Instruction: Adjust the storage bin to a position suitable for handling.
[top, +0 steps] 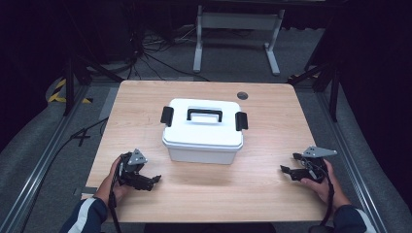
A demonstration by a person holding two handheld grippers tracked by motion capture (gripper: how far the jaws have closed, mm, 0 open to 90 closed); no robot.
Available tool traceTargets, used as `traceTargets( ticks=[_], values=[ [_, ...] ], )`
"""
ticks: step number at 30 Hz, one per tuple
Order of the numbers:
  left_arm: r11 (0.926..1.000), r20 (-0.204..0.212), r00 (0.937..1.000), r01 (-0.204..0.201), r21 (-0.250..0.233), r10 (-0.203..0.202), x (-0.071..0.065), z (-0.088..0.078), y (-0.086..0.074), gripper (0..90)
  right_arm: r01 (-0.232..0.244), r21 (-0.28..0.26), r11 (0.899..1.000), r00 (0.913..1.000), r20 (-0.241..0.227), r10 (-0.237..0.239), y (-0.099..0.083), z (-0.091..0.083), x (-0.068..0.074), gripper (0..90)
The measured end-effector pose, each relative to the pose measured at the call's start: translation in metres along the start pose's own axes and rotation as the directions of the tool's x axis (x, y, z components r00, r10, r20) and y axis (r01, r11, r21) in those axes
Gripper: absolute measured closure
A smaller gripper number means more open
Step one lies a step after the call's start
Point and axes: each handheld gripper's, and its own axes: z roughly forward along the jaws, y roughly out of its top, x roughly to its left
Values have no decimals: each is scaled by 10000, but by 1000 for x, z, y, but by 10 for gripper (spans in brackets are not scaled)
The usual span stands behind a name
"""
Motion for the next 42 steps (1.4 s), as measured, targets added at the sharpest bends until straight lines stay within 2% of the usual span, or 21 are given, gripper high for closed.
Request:
traceTargets(
  ticks=[9, 12, 15, 17, 19, 28, 32, 38, 42],
  values=[
    [9994, 376, 9987, -335, -61, 337, 4, 1, 0, 3, 68, 18, 10000, 9999, -111, -67, -1, -2, -2, 200],
    [9990, 380, 9983, -445, -68, 448, 5, 1, 0, 1, 143, 123, 9998, 9997, -200, -140, 0, -2, -2, 199],
    [9990, 385, 9983, -440, -106, 443, 5, 1, 0, 1, 256, 562, 9981, 9994, -247, -243, 2, -5, -4, 200],
    [9990, 393, 9983, -433, -118, 437, 5, 1, 0, 2, 249, 796, 9965, 9991, -348, -222, 4, -7, -5, 249],
    [9992, 400, 9984, -393, -104, 397, 5, 1, 0, 3, 700, 940, 9931, 9973, -278, -677, 8, -10, -5, 293],
    [9992, 406, 9984, -385, -96, 389, 5, 1, 0, 3, 1222, 327, 9920, 9910, -597, -1201, 37, -30, -3, 346],
    [9992, 408, 9984, -380, -98, 384, 5, 0, -1, 5, 1661, 255, 9858, 9845, -610, -1643, 47, -36, -1, 393],
    [9993, 434, 9983, -377, -77, 380, 5, 0, -1, 5, 1890, 159, 9819, 9802, -630, -1876, 64, -42, 1, 403],
    [9989, 408, 9981, -460, -41, 461, 6, 0, -1, 5, 2191, 141, 9756, 9735, -696, -2177, 76, -42, 6, 414]
  ],
)
